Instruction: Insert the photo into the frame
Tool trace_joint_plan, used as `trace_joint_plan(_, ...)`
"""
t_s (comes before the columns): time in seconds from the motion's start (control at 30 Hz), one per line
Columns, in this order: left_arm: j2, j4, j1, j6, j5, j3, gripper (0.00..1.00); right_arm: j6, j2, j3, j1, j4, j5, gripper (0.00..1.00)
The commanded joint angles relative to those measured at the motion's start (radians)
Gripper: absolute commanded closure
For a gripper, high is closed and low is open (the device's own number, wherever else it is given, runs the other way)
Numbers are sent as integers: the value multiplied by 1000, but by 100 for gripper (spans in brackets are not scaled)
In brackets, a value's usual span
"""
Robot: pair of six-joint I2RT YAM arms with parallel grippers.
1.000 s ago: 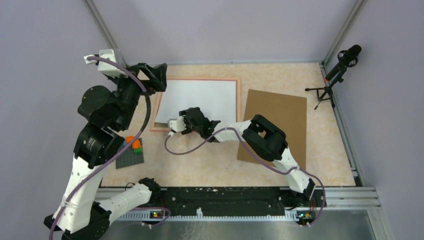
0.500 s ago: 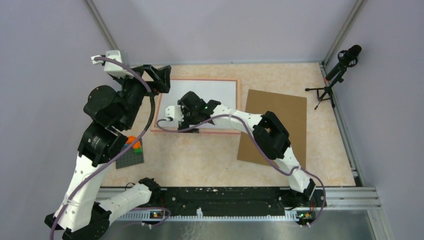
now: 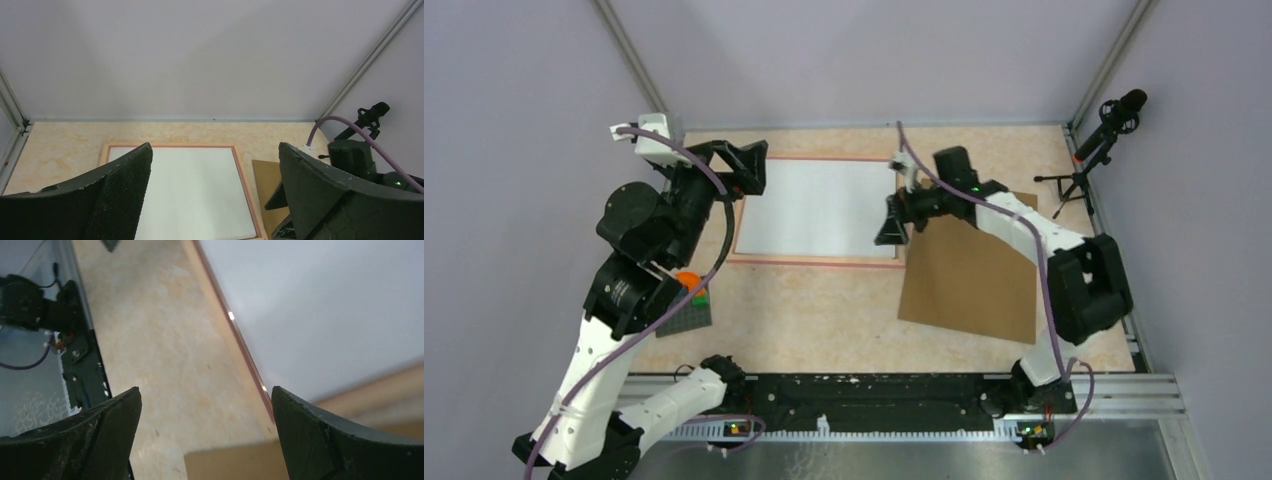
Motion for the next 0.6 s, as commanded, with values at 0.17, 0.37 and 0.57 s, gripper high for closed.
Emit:
trace_joint_plan(0.17,16,149,-4,-67,121,-202,1,448,-376,-445,-391,142,542,1)
trace_joint_plan(0.37,148,205,-7,-182,410,-361,1,597,-418,-541,-738,-71,782,1)
trace_joint_plan(0.57,424,217,-70,-344,793,-455,5,602,-462,-639,-833,-45,801,1)
